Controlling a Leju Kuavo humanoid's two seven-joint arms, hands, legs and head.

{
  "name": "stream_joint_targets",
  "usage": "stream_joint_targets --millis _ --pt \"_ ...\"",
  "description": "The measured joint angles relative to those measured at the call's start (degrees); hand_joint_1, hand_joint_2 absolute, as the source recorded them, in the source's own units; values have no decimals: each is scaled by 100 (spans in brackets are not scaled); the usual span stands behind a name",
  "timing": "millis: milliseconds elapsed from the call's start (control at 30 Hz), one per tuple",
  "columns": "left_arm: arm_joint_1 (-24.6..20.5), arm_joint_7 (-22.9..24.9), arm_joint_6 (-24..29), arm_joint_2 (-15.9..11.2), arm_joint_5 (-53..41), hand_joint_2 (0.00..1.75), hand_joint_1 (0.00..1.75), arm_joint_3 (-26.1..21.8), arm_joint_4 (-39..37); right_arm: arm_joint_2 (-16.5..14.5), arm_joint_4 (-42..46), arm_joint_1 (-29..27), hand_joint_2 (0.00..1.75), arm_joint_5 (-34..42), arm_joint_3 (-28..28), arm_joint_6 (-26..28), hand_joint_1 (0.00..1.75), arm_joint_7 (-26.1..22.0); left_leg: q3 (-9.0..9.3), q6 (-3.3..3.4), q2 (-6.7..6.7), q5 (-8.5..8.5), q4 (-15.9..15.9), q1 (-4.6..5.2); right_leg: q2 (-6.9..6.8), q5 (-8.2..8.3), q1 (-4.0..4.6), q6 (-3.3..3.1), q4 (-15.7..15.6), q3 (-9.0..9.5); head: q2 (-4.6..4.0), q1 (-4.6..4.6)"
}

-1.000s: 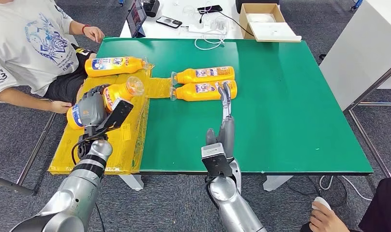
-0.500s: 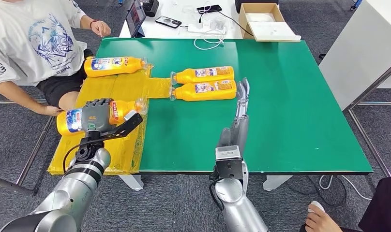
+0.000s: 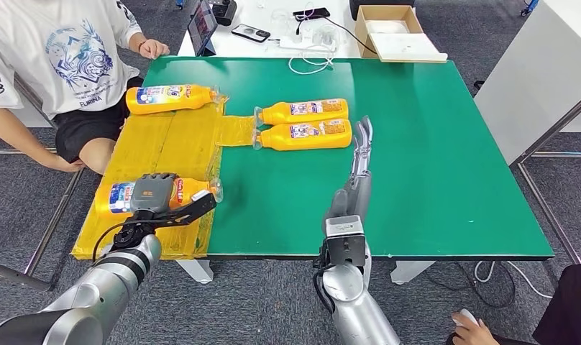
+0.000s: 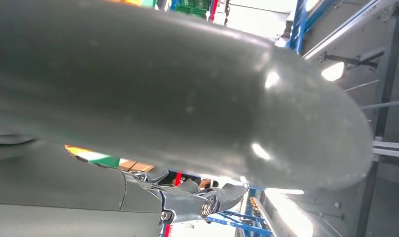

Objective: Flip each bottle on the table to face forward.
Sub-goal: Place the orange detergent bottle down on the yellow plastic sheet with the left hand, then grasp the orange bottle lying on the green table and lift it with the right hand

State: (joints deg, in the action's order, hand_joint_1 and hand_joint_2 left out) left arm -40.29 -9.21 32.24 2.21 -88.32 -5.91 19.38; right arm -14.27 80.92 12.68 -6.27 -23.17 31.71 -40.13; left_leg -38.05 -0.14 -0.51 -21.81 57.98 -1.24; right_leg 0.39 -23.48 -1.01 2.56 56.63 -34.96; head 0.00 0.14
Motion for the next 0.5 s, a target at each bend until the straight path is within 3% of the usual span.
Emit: stream_joint_targets --millis 67,100,200,233,333,500 --pt "-9 -35 -136 -9 119 175 175 9 -23 0 -26 0 0 0 5 -7 0 0 2 0 0 0 0 0 0 0 0 0 0 1 0 -1" --pt "-17 -52 -224 -12 181 175 164 8 -32 0 -39 0 0 -4 7 -15 0 0 3 0 0 0 -1 0 0 0 0 0 0 3 0 -1" --pt "-63 -66 -526 -21 300 175 33 5 -56 -1 -86 0 0 -21 12 -74 0 1 10 0 -4 0 -1 0 -2 0 0 0 0 14 0 -1" --pt "-75 -62 -625 -26 316 131 0 5 -63 -1 -106 0 0 -24 13 -99 0 7 14 0 -6 0 -1 0 -3 -1 0 -1 0 17 0 -1" --pt "-104 -40 -890 -36 385 0 0 4 -81 -2 -169 0 0 -25 16 -165 0 32 23 0 -8 -1 -2 1 -4 -2 -1 -1 0 28 0 0" --pt "-136 -18 -1169 -59 527 0 0 -19 -93 -3 -273 3 0 -25 27 -233 0 65 42 0 -13 -2 -3 1 -7 -4 -1 -2 -1 47 0 -1"
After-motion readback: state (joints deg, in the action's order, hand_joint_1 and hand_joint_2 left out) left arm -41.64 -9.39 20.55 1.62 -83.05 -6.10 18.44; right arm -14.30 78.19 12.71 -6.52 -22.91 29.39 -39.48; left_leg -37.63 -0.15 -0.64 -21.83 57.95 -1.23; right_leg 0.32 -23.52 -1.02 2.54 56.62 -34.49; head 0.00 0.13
